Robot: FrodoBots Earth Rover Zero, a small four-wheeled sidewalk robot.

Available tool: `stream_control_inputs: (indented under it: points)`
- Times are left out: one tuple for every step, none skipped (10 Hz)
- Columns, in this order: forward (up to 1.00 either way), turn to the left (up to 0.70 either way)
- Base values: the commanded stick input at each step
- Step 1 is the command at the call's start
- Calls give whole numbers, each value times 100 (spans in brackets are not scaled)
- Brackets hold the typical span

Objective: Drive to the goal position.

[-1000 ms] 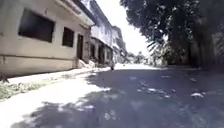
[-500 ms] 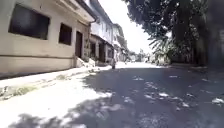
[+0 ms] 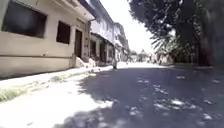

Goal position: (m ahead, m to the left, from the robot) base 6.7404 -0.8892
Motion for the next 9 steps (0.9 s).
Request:
stream_control_inputs:
  points:
    - [85,-34]
    - [85,-34]
    - [85,-34]
    - [85,-34]
    - [85,-34]
    - [85,-9]
    - [85,0]
    - [85,0]
    - [85,0]
